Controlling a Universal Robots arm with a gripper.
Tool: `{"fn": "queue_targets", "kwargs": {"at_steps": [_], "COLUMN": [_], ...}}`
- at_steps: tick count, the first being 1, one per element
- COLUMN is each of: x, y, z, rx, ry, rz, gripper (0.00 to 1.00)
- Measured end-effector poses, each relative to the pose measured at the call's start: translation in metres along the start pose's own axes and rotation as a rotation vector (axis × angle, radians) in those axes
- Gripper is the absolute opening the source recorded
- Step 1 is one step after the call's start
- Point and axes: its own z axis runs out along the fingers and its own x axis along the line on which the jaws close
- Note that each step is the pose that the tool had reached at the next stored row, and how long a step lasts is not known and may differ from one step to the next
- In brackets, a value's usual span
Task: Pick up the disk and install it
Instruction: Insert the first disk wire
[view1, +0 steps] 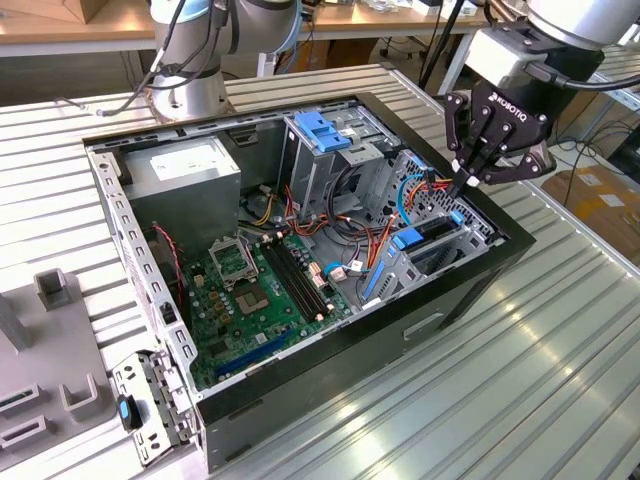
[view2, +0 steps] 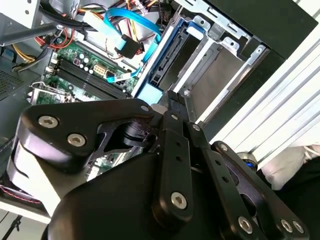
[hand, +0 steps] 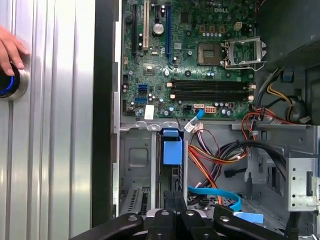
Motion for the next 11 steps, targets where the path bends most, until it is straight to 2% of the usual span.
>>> {"fn": "queue_targets", "kwargs": {"at_steps": [1, 3, 9, 11], "x": [0.0001, -0.0005, -0.007, -0.0118], "y": [-0.0051, -0.0229, -0.0375, -0.0458], "z": [-0.0001, -0.0005, -0.0008, -0.0008], "rx": [0.0003, 0.0003, 0.0002, 0.0002], "ry": [0.0, -0.0001, 0.0013, 0.003], "rz": [0.0, 0.0, 0.0, 0.0], "gripper": [0.11, 0.11, 0.11, 0.11]}}
